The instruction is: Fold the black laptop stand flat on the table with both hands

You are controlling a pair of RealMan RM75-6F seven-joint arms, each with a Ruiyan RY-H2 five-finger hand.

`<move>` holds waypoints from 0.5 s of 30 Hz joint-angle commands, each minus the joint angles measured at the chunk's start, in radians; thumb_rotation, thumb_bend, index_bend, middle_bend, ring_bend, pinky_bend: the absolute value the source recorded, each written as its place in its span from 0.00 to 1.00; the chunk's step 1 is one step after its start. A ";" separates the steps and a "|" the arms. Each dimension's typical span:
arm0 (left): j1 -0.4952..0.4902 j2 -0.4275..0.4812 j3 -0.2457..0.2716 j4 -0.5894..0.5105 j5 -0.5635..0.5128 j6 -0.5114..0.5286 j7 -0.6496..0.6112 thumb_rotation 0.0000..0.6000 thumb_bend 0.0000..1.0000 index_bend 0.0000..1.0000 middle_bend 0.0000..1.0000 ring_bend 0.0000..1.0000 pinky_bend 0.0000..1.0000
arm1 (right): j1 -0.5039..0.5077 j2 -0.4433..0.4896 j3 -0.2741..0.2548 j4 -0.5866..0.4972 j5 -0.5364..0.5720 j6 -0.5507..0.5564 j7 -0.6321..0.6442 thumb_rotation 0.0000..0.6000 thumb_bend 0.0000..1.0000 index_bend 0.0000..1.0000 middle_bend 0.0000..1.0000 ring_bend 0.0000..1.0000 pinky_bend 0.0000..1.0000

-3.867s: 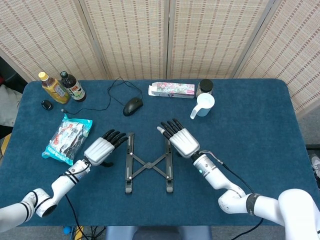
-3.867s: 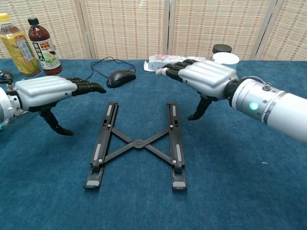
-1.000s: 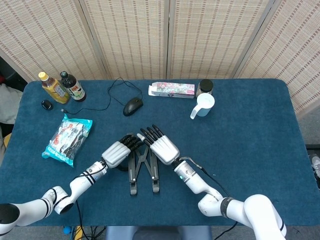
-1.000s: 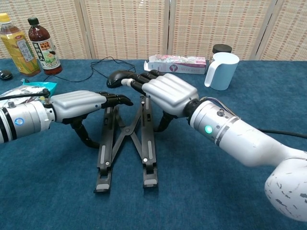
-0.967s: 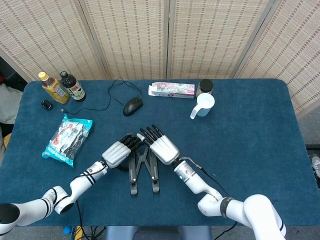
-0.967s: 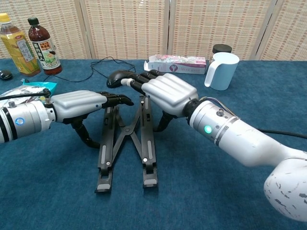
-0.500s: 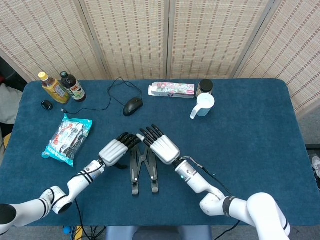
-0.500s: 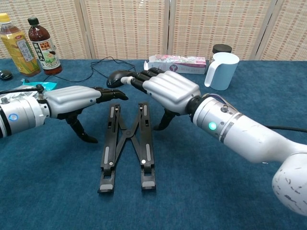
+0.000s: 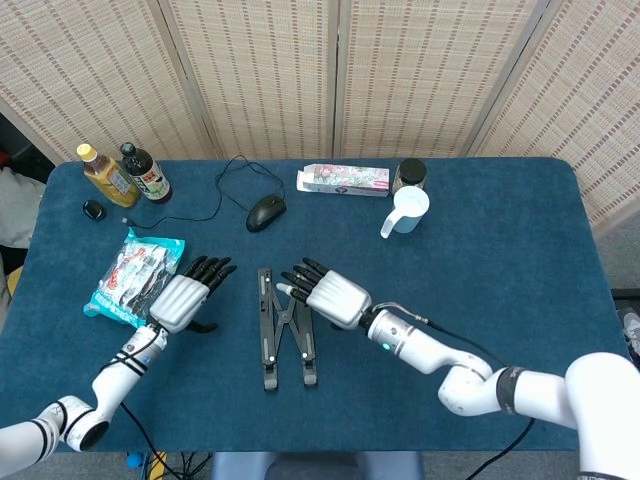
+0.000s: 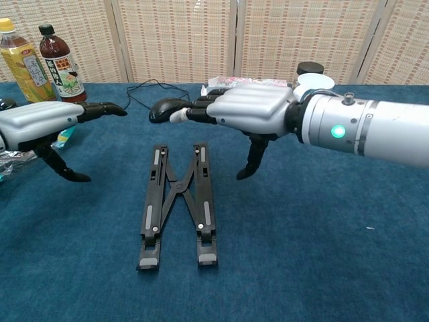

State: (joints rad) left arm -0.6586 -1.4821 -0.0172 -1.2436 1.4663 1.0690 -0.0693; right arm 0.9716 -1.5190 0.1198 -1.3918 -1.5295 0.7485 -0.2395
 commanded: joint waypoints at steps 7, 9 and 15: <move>0.032 0.036 -0.024 -0.044 -0.036 0.021 0.034 1.00 0.11 0.00 0.00 0.00 0.01 | 0.146 0.074 -0.051 -0.067 -0.092 -0.171 0.094 1.00 0.00 0.00 0.00 0.00 0.00; 0.039 0.038 -0.027 -0.049 -0.040 0.028 0.036 1.00 0.11 0.00 0.00 0.00 0.01 | 0.169 0.062 -0.060 -0.049 -0.113 -0.187 0.105 1.00 0.00 0.00 0.00 0.00 0.00; 0.056 0.045 -0.036 -0.051 -0.047 0.040 0.036 1.00 0.11 0.00 0.00 0.00 0.01 | 0.218 0.008 -0.089 0.020 -0.168 -0.197 0.137 1.00 0.00 0.00 0.00 0.00 0.00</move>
State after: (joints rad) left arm -0.6031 -1.4377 -0.0529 -1.2949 1.4193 1.1088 -0.0336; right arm 1.1771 -1.4940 0.0420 -1.3906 -1.6807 0.5539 -0.1124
